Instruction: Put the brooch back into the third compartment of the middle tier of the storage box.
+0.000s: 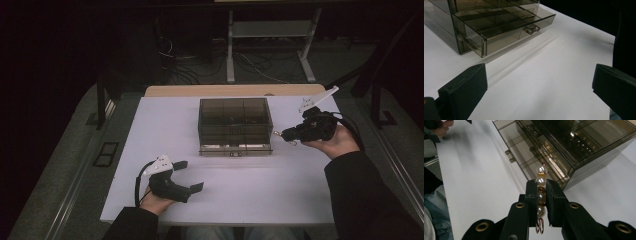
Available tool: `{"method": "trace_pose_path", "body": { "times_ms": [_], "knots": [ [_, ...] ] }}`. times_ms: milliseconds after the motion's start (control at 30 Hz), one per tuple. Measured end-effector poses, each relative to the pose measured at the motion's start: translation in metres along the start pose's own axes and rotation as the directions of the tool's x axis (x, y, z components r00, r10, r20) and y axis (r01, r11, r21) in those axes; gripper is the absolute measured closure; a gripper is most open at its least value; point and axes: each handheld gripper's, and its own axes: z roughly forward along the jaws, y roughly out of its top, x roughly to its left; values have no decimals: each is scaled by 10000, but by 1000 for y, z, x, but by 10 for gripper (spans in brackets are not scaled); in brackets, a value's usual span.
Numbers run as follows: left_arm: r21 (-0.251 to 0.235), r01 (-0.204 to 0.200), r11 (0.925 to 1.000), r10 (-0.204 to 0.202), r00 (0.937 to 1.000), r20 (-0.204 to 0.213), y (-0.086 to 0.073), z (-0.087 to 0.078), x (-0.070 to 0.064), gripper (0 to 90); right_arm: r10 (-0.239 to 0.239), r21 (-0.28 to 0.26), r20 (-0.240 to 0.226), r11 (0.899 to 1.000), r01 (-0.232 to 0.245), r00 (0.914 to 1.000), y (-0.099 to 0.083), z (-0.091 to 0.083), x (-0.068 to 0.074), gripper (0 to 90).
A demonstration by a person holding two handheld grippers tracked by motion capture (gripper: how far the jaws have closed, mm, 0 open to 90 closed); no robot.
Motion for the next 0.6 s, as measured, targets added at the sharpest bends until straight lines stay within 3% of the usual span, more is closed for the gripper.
{"method": "trace_pose_path", "body": {
  "times_ms": [600],
  "knots": [
    [4, 18, 10000, -18, 10000, 28, 0, 0, 0, 0, -164, 83, -106, 9998, 164, 9998, 17, 13, 2, 797]
  ]
}}
